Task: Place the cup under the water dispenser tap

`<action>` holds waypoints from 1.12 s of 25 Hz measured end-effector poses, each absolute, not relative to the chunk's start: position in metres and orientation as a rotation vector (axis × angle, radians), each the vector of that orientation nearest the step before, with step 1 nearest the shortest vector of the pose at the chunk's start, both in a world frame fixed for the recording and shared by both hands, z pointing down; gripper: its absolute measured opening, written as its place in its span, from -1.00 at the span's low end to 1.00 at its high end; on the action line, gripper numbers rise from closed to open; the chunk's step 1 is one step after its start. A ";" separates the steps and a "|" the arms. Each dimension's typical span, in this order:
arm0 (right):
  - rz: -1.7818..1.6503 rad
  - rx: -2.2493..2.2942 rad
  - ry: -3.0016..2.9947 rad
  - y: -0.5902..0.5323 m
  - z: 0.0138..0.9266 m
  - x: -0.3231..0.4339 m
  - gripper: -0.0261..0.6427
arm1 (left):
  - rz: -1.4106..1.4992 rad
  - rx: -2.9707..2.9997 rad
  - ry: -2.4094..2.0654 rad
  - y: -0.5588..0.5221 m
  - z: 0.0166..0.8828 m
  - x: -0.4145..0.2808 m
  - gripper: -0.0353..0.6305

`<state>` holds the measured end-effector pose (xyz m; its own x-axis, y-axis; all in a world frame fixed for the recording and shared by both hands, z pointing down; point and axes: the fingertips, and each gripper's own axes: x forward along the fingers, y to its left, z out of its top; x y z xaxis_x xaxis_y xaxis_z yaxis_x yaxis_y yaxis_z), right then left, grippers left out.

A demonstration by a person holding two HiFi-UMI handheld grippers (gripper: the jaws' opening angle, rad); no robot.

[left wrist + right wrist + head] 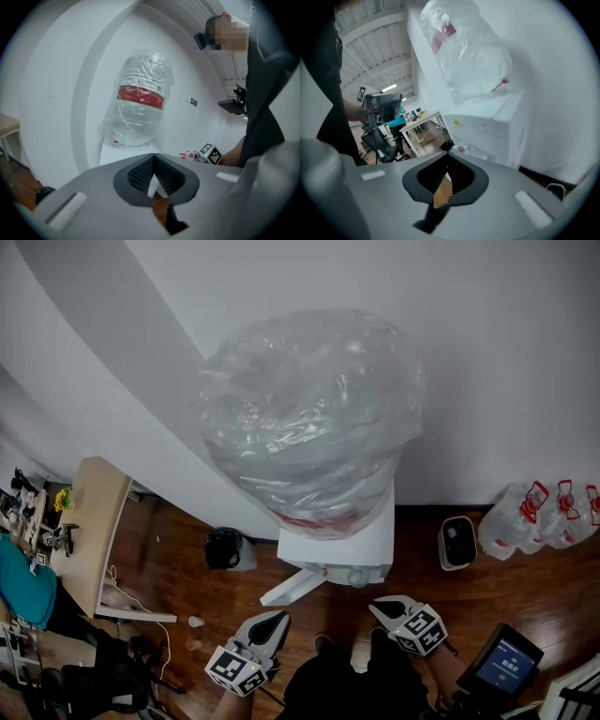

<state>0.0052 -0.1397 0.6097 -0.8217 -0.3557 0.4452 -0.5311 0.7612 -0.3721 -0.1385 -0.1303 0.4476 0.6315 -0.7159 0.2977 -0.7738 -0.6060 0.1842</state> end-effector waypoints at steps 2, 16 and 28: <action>0.694 0.719 -2.665 -0.144 0.579 0.014 -0.92 | 0.248 2.558 -1.233 -0.132 0.445 -0.134 -0.86; 0.470 0.951 -2.785 -0.166 0.430 -0.009 -0.92 | 0.114 2.613 -1.260 -0.138 0.400 -0.153 -0.86; 0.460 1.071 -2.735 -0.153 0.408 -0.005 -0.92 | 0.071 2.608 -1.202 -0.116 0.409 -0.162 -0.86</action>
